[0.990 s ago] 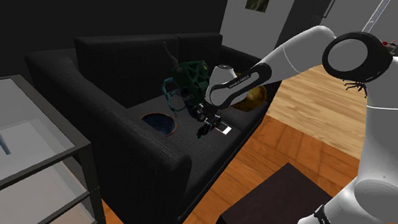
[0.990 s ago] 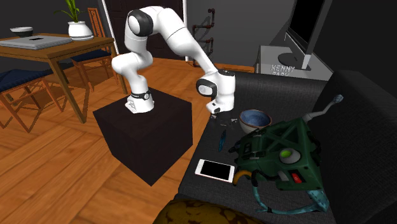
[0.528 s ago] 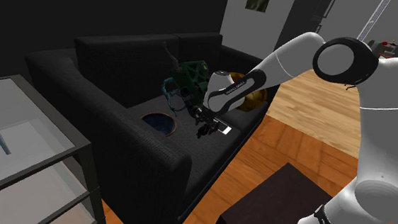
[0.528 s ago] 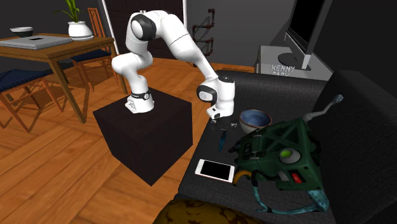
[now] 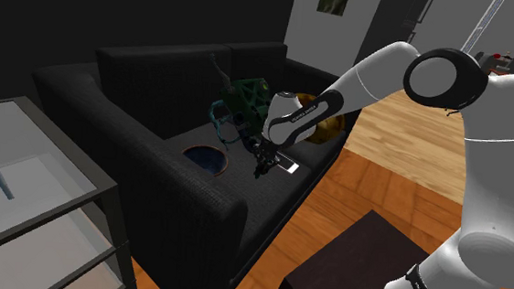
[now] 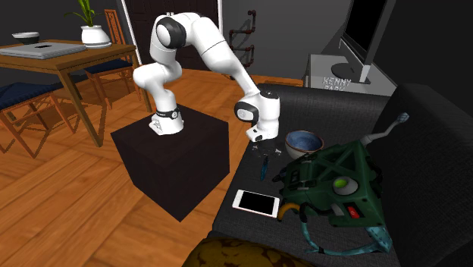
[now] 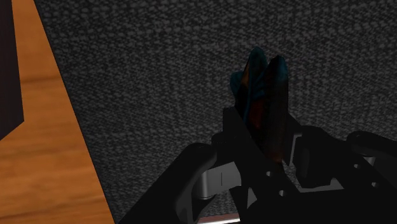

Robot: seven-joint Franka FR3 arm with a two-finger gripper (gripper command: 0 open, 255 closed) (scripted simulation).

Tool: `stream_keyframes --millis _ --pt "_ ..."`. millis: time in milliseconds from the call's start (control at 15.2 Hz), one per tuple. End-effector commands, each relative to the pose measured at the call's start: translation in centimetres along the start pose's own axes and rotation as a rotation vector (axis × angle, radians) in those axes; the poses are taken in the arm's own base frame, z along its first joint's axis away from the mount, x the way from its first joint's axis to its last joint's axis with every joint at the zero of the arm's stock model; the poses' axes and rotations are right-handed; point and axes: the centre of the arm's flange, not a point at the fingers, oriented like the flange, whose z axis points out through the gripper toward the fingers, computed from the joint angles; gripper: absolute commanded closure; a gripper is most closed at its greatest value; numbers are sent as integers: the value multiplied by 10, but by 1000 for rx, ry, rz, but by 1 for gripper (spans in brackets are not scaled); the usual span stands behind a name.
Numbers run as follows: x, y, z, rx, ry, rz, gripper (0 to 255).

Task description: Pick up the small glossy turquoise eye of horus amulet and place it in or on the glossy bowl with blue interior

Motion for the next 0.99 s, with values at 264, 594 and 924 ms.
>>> stream_keyframes --millis 264,594,924 --pt "0 0 0 0 0 0 255" --pt "0 -1 -16 0 0 0 255" --pt "0 -2 -42 0 0 0 255"
